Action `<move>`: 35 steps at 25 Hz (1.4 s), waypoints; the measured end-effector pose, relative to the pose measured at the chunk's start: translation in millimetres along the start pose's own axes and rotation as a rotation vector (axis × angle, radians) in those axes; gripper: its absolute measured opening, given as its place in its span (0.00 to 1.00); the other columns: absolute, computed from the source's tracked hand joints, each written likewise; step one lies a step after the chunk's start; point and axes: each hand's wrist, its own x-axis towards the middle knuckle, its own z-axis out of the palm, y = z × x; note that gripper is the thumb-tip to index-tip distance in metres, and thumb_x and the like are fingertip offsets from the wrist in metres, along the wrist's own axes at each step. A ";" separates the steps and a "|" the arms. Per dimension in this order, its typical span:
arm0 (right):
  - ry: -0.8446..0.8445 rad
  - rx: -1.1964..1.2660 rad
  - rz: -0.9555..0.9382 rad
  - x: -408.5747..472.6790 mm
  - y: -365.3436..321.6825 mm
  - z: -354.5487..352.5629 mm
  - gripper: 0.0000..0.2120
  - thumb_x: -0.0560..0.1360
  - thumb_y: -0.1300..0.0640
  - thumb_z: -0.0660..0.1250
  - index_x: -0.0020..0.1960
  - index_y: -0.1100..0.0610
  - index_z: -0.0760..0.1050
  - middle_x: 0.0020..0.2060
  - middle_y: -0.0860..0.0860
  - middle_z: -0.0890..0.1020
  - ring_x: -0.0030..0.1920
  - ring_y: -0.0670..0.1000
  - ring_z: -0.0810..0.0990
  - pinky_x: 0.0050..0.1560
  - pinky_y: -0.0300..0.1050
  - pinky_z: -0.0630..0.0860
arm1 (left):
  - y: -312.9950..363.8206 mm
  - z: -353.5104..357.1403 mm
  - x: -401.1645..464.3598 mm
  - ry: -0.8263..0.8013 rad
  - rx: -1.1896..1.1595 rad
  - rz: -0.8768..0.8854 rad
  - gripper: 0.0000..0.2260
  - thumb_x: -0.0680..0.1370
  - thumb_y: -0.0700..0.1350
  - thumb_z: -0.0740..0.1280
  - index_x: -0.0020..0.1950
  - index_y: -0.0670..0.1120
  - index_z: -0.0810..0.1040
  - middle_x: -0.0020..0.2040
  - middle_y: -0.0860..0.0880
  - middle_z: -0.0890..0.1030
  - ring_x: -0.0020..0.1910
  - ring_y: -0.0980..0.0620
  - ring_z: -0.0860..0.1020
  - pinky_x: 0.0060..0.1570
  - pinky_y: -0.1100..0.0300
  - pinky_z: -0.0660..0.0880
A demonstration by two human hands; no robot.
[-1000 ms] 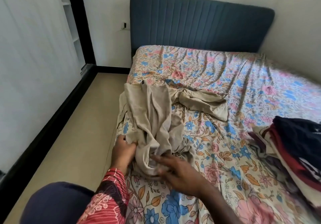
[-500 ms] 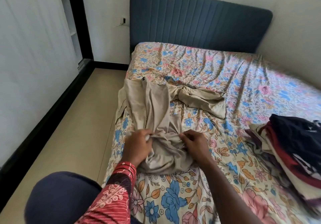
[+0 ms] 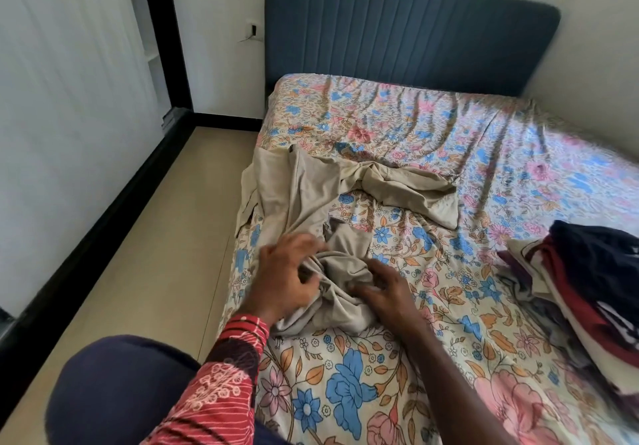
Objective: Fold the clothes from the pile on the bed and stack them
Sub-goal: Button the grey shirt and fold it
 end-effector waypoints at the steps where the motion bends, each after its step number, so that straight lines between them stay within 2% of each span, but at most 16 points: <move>1: 0.026 0.048 -0.013 -0.2 1.4 -0.1 0.14 0.76 0.55 0.75 0.60 0.45 0.83 0.50 0.45 0.87 0.50 0.46 0.86 0.51 0.53 0.84 | 3.9 5.5 -0.6 -0.168 0.052 -0.019 0.20 0.72 0.50 0.72 0.64 0.63 0.76 0.64 0.60 0.75 0.64 0.58 0.70 0.70 0.46 0.61; 5: 0.271 0.546 0.137 -6.9 3.9 -4.1 0.13 0.80 0.65 0.65 0.50 0.53 0.87 0.46 0.53 0.87 0.49 0.56 0.85 0.49 0.52 0.81 | -9.6 2.8 0.3 -0.111 0.037 -0.210 0.07 0.69 0.54 0.74 0.44 0.57 0.78 0.43 0.57 0.81 0.45 0.54 0.77 0.57 0.51 0.69; 8: 0.340 0.810 0.152 -4.6 10.1 -9.4 0.11 0.71 0.64 0.65 0.45 0.60 0.85 0.44 0.59 0.85 0.48 0.59 0.82 0.50 0.51 0.78 | -12.1 -11.5 -1.0 -0.283 -0.241 -0.300 0.22 0.67 0.67 0.73 0.30 0.50 0.73 0.27 0.57 0.74 0.27 0.56 0.72 0.37 0.59 0.67; 11: 0.334 0.965 0.226 -4.6 14.3 -10.8 0.16 0.65 0.55 0.64 0.42 0.68 0.78 0.45 0.65 0.82 0.52 0.63 0.82 0.54 0.55 0.78 | -3.9 -14.8 -4.2 -0.364 -0.229 -0.407 0.29 0.71 0.74 0.67 0.32 0.49 0.70 0.28 0.46 0.71 0.27 0.48 0.70 0.35 0.55 0.69; 13: 0.396 0.800 0.240 -5.1 14.9 -9.3 0.15 0.64 0.49 0.69 0.36 0.63 0.76 0.38 0.62 0.78 0.41 0.60 0.77 0.42 0.50 0.75 | -4.6 -13.1 -4.4 -0.347 -0.072 -0.380 0.21 0.71 0.66 0.74 0.35 0.51 0.75 0.33 0.51 0.79 0.35 0.51 0.77 0.49 0.53 0.75; 15: 0.344 0.426 0.152 -4.4 12.8 -8.0 0.14 0.66 0.49 0.73 0.34 0.59 0.75 0.31 0.58 0.74 0.33 0.54 0.71 0.34 0.46 0.69 | -0.9 -15.4 -5.6 -0.409 0.063 -0.323 0.17 0.69 0.58 0.79 0.54 0.57 0.81 0.53 0.55 0.83 0.57 0.53 0.78 0.69 0.48 0.66; 17: 0.189 0.119 0.112 -3.2 0.4 -8.8 0.10 0.68 0.55 0.76 0.47 0.50 0.77 0.37 0.52 0.80 0.34 0.51 0.77 0.34 0.46 0.73 | 5.3 -14.6 -6.6 -0.529 0.155 -0.324 0.44 0.69 0.58 0.79 0.80 0.62 0.59 0.77 0.47 0.67 0.78 0.46 0.62 0.77 0.42 0.53; 18: 0.081 -0.019 0.102 -0.1 -6.3 -12.5 0.23 0.69 0.56 0.76 0.60 0.42 0.73 0.46 0.50 0.82 0.39 0.51 0.81 0.37 0.46 0.77 | 6.6 -12.9 -5.3 -0.564 0.189 -0.335 0.53 0.69 0.59 0.79 0.82 0.64 0.46 0.81 0.44 0.56 0.81 0.44 0.53 0.77 0.40 0.48; 20: -0.150 -0.339 0.122 12.0 -19.1 -17.7 0.44 0.70 0.53 0.76 0.77 0.38 0.54 0.59 0.50 0.74 0.50 0.56 0.82 0.45 0.47 0.78 | 6.2 -10.9 -3.5 -0.586 0.251 -0.332 0.58 0.68 0.61 0.79 0.80 0.65 0.36 0.81 0.43 0.50 0.81 0.42 0.48 0.76 0.39 0.48; 21: -0.225 -0.465 0.122 17.2 -26.7 -16.3 0.45 0.72 0.52 0.75 0.79 0.40 0.51 0.61 0.51 0.71 0.54 0.58 0.81 0.49 0.49 0.78 | 4.4 -9.2 -2.2 -0.549 0.266 -0.306 0.56 0.67 0.62 0.78 0.81 0.66 0.40 0.78 0.44 0.52 0.80 0.42 0.51 0.75 0.40 0.52; 23: -0.254 -0.612 0.121 15.6 -38.2 -5.8 0.29 0.76 0.50 0.71 0.75 0.46 0.67 0.62 0.52 0.72 0.54 0.55 0.79 0.54 0.51 0.80 | 10.3 -3.5 -2.2 -0.329 0.252 -0.149 0.40 0.67 0.63 0.75 0.76 0.64 0.63 0.69 0.49 0.59 0.73 0.45 0.59 0.71 0.42 0.58; 25: -0.063 -0.641 0.035 -10.8 -38.2 10.4 0.18 0.78 0.52 0.70 0.67 0.48 0.78 0.53 0.47 0.74 0.44 0.46 0.77 0.46 0.46 0.81 | 19.9 7.3 -0.8 -0.057 0.234 0.052 0.24 0.69 0.61 0.71 0.65 0.61 0.76 0.65 0.53 0.63 0.69 0.49 0.64 0.69 0.40 0.62; 27: 0.108 -0.545 -0.033 -43.9 -32.3 18.2 0.20 0.76 0.55 0.71 0.68 0.49 0.79 0.45 0.42 0.72 0.37 0.42 0.72 0.36 0.37 0.72 | 26.7 17.1 2.3 -0.144 0.248 0.101 0.31 0.71 0.59 0.72 0.73 0.65 0.66 0.73 0.53 0.61 0.74 0.50 0.61 0.72 0.34 0.60; 30: 0.227 -0.480 0.010 -65.7 -25.3 1.8 0.28 0.71 0.48 0.75 0.71 0.44 0.76 0.46 0.42 0.70 0.40 0.42 0.72 0.38 0.41 0.76 | 13.7 19.0 4.4 -0.394 0.167 -0.160 0.55 0.66 0.67 0.76 0.79 0.70 0.37 0.81 0.52 0.48 0.80 0.46 0.53 0.74 0.28 0.53; 32: 0.253 -0.475 0.140 -69.4 -23.4 -19.6 0.38 0.64 0.38 0.78 0.71 0.43 0.72 0.53 0.45 0.70 0.46 0.45 0.74 0.44 0.45 0.80 | -1.9 13.8 3.3 -0.377 0.198 -0.277 0.61 0.59 0.75 0.74 0.79 0.68 0.37 0.82 0.52 0.45 0.80 0.43 0.51 0.73 0.28 0.53; 35: 0.206 -0.527 0.305 -69.6 -24.0 -48.9 0.48 0.50 0.26 0.78 0.58 0.48 0.61 0.60 0.44 0.61 0.55 0.50 0.73 0.52 0.57 0.81 | -7.1 -0.5 2.0 -0.488 0.254 -0.373 0.61 0.56 0.76 0.75 0.81 0.66 0.46 0.82 0.51 0.38 0.81 0.42 0.43 0.75 0.29 0.43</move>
